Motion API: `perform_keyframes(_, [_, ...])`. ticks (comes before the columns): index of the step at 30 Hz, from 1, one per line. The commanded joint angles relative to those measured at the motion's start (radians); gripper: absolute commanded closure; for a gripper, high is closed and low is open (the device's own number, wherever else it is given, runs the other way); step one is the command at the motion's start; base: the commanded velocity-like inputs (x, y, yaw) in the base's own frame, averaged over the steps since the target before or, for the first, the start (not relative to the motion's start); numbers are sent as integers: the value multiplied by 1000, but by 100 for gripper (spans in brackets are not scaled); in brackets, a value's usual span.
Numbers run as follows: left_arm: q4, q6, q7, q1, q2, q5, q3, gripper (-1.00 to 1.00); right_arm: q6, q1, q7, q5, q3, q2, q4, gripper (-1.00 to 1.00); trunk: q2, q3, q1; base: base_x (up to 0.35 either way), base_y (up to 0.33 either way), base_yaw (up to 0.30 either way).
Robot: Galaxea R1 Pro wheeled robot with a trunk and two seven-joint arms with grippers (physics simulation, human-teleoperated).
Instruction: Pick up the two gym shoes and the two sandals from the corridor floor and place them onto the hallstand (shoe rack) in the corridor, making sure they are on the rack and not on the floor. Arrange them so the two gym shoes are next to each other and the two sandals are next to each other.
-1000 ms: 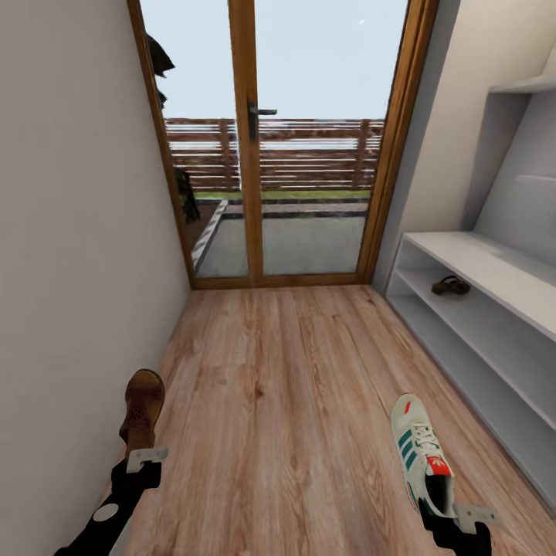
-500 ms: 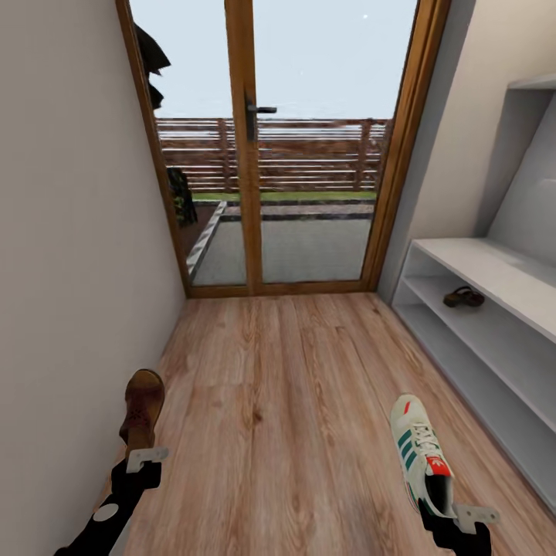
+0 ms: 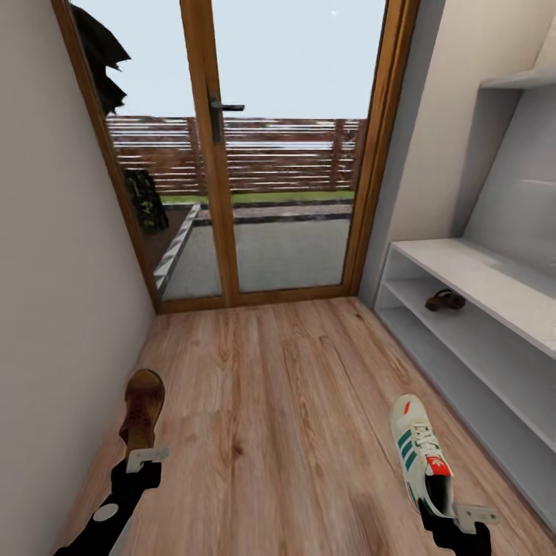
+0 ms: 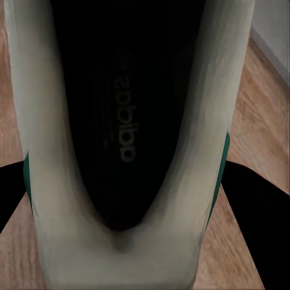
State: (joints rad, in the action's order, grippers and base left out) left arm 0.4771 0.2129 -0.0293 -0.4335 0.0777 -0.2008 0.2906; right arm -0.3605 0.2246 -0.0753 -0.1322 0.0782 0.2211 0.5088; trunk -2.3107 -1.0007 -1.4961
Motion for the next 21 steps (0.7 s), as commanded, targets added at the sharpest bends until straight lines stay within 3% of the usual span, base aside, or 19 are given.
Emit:
perform_keyframes(1, [0,3,-4,-1,-1,-14,8,100,-3,1,-8,-10,2,0,-1,100,0,-1,0,340,0,-265])
perform_keyframes(21, [-2,3,-3,-1,-1,-14,7,100,-3,1,-8,-10,2,0,-1,100,0,-1,0,340,0,-265])
